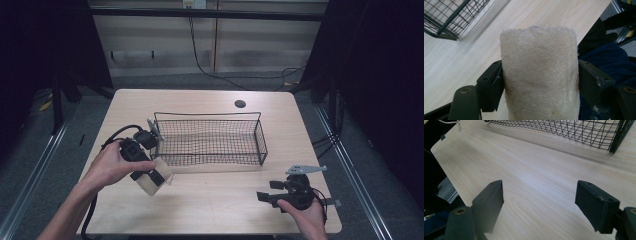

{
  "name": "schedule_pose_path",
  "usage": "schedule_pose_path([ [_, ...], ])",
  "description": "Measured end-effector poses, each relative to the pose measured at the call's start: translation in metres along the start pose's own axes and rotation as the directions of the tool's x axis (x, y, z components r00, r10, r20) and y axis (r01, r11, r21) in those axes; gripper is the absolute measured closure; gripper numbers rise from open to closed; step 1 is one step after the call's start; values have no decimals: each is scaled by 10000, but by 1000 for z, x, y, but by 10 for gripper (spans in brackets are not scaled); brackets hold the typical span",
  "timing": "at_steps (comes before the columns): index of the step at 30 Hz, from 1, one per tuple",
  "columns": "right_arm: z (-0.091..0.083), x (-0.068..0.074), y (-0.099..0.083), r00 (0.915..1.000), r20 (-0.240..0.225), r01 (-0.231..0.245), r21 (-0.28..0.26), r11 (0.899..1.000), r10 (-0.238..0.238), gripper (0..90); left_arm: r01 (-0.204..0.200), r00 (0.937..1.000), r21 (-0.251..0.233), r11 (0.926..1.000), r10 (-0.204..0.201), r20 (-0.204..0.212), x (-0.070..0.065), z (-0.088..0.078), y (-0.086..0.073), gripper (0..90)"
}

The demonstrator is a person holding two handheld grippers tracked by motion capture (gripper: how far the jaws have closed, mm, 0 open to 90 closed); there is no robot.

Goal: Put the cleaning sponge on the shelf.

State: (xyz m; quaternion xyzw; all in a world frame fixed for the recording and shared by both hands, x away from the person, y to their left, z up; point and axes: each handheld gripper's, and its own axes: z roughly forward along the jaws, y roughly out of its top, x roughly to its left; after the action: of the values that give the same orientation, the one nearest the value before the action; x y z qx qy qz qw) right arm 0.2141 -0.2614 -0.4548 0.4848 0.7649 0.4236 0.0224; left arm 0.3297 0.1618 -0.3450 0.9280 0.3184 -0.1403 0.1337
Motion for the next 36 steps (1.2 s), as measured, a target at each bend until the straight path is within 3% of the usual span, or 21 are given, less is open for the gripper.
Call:
schedule_pose_path([
  [12,0,-2,0,10000,27,-45,5,10000,45,224,-85,9997,21,10000,85,227,0,-14,9,274],
  [21,0,-2,0,10000,42,-34,-13,10000,34,220,-68,9993,-328,9994,80,371,0,-30,15,274],
  [36,-1,-1,0,10000,55,-56,-29,10000,56,214,-190,9989,-469,9987,209,414,-2,-49,25,275],
])
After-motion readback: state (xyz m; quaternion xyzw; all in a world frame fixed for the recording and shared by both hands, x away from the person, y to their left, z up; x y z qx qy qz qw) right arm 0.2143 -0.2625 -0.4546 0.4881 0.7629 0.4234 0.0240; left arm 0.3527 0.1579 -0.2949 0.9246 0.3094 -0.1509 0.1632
